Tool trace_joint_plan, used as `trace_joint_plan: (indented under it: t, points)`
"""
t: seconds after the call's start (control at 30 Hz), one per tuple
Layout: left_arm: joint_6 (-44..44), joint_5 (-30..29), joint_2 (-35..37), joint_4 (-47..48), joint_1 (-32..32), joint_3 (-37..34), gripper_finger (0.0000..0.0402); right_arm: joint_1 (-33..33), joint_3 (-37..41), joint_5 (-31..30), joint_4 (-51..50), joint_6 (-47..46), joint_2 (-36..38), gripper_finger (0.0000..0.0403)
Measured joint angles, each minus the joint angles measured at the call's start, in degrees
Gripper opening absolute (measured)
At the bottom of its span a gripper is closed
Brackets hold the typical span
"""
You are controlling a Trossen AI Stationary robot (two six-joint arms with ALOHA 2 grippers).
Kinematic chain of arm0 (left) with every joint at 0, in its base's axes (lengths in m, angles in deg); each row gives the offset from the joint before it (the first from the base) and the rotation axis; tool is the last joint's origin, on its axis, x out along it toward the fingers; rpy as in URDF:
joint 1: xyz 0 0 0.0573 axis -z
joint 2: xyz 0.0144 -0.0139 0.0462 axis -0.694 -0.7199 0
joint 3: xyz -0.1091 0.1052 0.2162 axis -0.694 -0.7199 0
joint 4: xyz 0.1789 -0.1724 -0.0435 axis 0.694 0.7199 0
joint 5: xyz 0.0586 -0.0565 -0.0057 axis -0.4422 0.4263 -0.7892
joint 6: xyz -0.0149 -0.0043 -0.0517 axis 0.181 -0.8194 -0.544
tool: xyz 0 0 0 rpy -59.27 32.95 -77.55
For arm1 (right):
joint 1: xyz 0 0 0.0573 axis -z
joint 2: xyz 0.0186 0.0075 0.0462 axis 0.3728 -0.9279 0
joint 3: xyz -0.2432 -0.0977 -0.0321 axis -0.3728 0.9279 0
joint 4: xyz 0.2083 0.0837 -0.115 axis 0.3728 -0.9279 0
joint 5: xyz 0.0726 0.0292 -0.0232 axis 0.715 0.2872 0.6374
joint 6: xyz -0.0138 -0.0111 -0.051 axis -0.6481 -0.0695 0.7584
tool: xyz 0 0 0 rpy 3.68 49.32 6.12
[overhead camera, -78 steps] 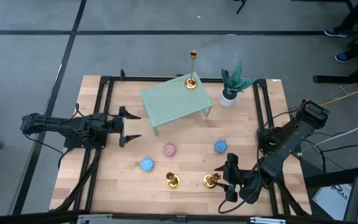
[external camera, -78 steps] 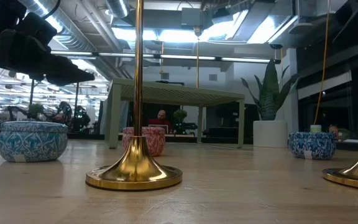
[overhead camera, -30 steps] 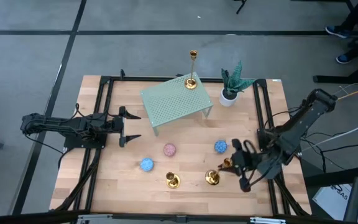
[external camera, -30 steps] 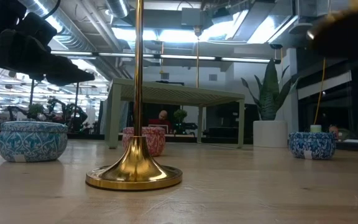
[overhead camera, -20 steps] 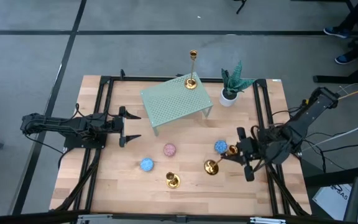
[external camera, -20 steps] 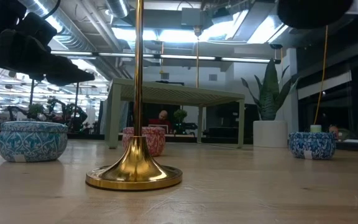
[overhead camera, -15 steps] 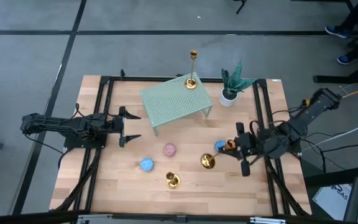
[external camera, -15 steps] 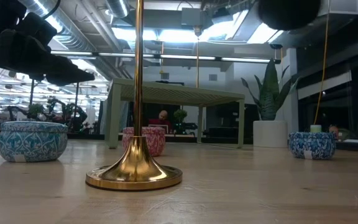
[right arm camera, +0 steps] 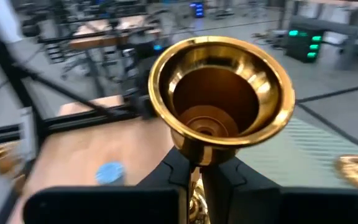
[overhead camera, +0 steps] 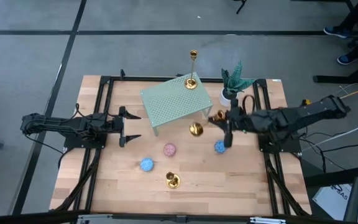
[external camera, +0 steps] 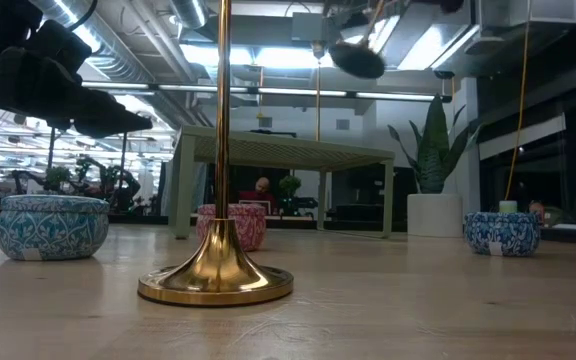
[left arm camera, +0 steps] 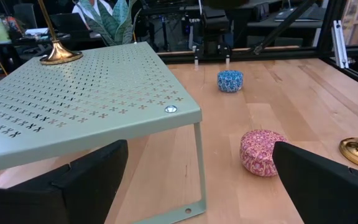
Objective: Pick & Place candle stick holders
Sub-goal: Put the right gold candle holder on the shelf
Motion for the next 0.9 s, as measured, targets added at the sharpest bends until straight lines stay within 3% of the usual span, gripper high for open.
trace_joint_plan:
  t: [0.2,0.43,0.6,0.9]
  points:
    - [0.0,0.0,0.0,0.0,0.0,0.0,0.0400,11.7,-2.8,4.9,-0.6,0.7,-1.1,0.0020]
    - [0.0,0.0,0.0,0.0,0.0,0.0,0.0400,23.1,-10.3,10.2,-9.4,2.2,-7.2,0.0020]
    - [0.0,0.0,0.0,0.0,0.0,0.0,0.0400,28.3,-13.9,14.6,-11.7,3.1,-13.0,0.0020]
    - [0.0,0.0,0.0,0.0,0.0,0.0,0.0400,35.3,-18.1,16.1,-11.7,3.6,-19.8,0.0021]
